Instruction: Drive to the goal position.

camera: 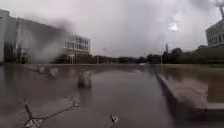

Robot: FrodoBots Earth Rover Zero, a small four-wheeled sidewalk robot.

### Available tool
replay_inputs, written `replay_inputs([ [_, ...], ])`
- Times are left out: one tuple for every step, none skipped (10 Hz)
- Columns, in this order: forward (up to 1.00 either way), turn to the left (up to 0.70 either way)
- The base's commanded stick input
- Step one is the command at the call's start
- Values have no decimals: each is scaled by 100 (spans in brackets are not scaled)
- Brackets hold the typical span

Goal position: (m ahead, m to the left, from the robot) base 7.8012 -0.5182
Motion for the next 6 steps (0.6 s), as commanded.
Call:
replay_inputs([
  [70,0],
  [70,0],
  [70,0],
  [70,0],
  [70,0],
  [70,0],
])
